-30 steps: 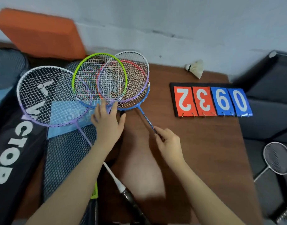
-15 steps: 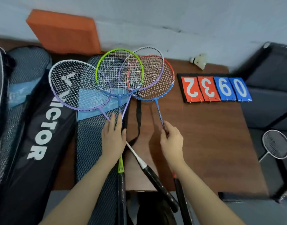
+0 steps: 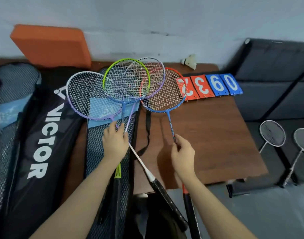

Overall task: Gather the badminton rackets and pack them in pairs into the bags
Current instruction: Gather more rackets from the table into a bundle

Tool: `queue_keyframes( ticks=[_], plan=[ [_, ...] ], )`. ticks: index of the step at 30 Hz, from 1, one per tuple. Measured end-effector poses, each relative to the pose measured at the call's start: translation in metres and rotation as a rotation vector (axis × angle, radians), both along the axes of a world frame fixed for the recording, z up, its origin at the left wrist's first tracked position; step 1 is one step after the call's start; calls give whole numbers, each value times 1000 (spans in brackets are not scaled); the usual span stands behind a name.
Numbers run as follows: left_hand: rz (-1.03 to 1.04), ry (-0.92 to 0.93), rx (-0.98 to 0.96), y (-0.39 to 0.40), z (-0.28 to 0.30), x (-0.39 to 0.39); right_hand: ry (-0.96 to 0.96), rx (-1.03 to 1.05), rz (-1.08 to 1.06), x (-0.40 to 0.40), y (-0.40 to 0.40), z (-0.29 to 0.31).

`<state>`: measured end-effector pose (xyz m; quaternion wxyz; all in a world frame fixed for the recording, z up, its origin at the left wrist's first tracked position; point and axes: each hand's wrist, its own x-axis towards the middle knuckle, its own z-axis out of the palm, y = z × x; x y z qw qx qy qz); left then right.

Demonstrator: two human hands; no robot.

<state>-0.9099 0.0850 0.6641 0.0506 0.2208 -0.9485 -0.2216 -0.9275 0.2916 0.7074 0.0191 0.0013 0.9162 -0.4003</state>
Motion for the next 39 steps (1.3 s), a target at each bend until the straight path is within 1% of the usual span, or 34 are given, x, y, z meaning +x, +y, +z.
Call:
queue_keyframes(
  ticks=[2, 3, 5, 8, 10, 13, 15, 18, 21, 23, 27, 31, 33, 37, 39],
  plan=[
    [-88, -124, -57, 6, -1, 0, -17, -9, -29, 7, 1, 3],
    [-114, -157, -81, 8, -3, 0, -8, -17, -55, 11, 3, 2],
    [-137, -180, -91, 8, -3, -2, 15, -45, -123, 16, 13, 1],
    [-163, -172, -16, 5, -3, -6, 64, -86, -169, 21, 25, 6],
    [-158, -175, 35, 5, -4, -7, 115, -110, -145, 23, 25, 13],
    [-146, -218, 36, 11, -1, -9, 148, -182, -121, 21, 14, 22],
    [-146, -207, 57, 13, 2, -10, 158, -225, -102, 16, 5, 25],
    [-133, -157, 145, 13, 4, -5, 185, -244, -40, 11, -12, 23],
    [-170, -132, 103, 9, 0, 16, 168, -250, 14, 8, -35, 14],
    [-200, -148, 86, 5, -2, 33, 132, -258, 45, 6, -55, 5],
    [-262, -146, 52, -4, -11, 53, 67, -228, 109, 1, -85, -14],
    [-297, -136, 65, -9, -14, 57, -21, -166, 147, -5, -100, -28],
    [-293, -133, 81, -10, -16, 58, -53, -98, 176, -4, -105, -35],
    [-305, -120, 80, -12, -18, 61, -30, 123, 235, -6, -105, -47],
    [-311, -104, 70, -14, -17, 61, -25, 173, 253, -7, -103, -46]
  ],
)
